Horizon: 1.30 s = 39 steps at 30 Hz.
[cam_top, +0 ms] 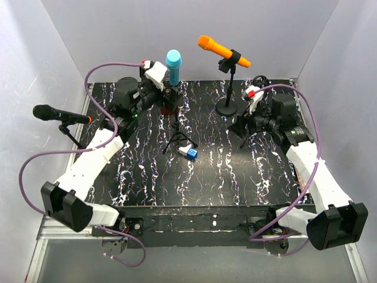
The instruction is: Remove the microphone from the stand
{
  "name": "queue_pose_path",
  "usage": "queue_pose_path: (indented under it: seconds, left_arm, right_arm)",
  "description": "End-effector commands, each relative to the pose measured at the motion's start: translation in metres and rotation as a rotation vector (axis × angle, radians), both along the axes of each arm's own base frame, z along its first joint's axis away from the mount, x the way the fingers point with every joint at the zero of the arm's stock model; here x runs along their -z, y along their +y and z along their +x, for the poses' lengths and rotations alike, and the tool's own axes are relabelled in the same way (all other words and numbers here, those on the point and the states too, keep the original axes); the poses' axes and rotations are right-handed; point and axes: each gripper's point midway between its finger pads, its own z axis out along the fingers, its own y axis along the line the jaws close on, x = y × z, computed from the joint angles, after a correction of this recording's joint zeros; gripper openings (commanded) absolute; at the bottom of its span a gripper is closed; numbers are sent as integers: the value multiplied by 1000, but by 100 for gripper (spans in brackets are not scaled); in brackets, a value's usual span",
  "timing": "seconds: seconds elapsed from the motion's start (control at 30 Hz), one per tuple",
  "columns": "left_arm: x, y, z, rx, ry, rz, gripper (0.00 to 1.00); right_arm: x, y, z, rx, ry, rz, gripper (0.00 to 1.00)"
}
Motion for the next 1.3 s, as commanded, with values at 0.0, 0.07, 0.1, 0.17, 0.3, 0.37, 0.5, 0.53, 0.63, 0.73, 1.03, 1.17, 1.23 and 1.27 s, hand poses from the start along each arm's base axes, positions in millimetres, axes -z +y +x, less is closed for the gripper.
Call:
queue_pose_path:
  seconds: [0.0,0.07,0.1,0.17,0.3,0.37,0.5,0.53,0.63,0.73,1.03,1.17,1.23,1.27]
  left_arm:
    - [-60,-11,14,31,-180,-60,98]
    - [-66,-23,12,108,-223,-37,96]
    - [-67,-27,11,136,-243,-22,94]
    - [-71,-33,10,174,-278,-8,90]
    - [-80,-32,15,163,-341,18,77]
    - [-86,-31,14,160,-379,33,70]
    - [-87,-32,11,177,-402,56,56]
    - [-88,-32,9,185,-403,61,53]
    - [-85,-32,6,198,-401,72,41]
    - [-82,-31,7,190,-391,80,24]
    - [-86,-23,8,140,-381,68,0]
    - [-86,-22,4,141,-364,60,0]
    - [-85,-22,4,140,-359,56,0]
    - [-85,-22,5,139,-357,53,0]
  right_arm:
    - [0,18,-9,-72,0,18,66]
    - [0,25,-10,-87,13,38,66]
    - [0,29,-11,-103,19,49,66]
    - [-1,38,-15,-144,36,65,66]
    - [-3,63,-18,-217,28,75,66]
    - [-7,79,-15,-235,15,79,66]
    - [-18,114,-4,-256,-15,109,66]
    - [-23,122,2,-251,-27,124,66]
    - [-35,147,17,-249,-33,171,67]
    - [-53,169,33,-248,-52,230,68]
    - [-75,213,48,-293,-28,333,73]
    - [-76,222,50,-308,-6,359,71]
    - [-73,226,51,-321,1,359,69]
    - [-73,228,52,-324,2,359,68]
